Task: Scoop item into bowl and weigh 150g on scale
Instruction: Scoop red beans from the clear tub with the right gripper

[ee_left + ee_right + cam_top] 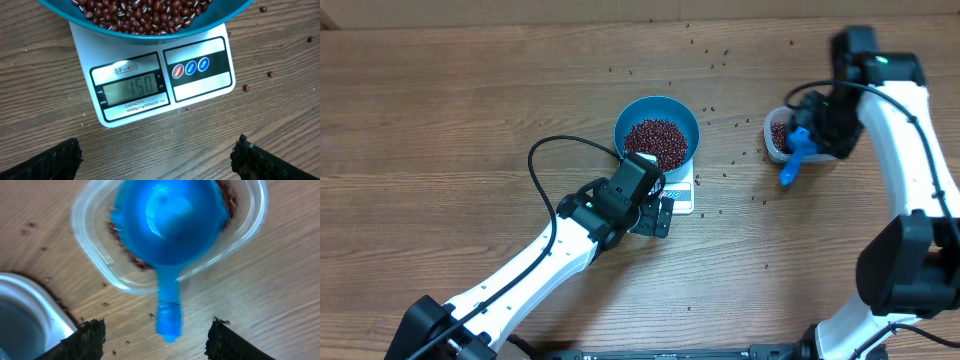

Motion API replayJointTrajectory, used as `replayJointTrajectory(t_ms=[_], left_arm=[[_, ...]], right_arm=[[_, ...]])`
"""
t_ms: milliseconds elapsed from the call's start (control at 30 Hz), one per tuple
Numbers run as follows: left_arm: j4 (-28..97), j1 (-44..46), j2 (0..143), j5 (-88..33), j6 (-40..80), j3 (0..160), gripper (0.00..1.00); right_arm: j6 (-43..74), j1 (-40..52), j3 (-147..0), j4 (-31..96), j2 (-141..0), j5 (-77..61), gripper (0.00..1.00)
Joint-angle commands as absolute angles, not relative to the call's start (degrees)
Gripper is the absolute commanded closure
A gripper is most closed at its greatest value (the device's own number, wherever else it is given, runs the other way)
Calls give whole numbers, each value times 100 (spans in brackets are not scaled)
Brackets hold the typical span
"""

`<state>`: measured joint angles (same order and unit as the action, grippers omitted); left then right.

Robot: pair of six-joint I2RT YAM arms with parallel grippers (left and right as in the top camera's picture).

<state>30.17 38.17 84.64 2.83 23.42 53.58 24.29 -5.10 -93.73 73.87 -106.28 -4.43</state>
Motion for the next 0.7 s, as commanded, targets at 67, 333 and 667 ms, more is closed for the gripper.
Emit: replayJointTrajectory(t_ms=[67, 333, 667], left_arm=[[3015, 3824, 8464, 318, 2228, 5330, 0], [3015, 3824, 8464, 316, 2228, 5330, 1], [3015, 3824, 8464, 318, 2226, 5330, 1]], right_arm=[[1844, -996, -8403, 6737, -10556, -2099, 34], [1610, -1017, -7601, 5680, -10556, -2368, 41], [1280, -1100, -7747, 5872, -10492, -2329, 96]])
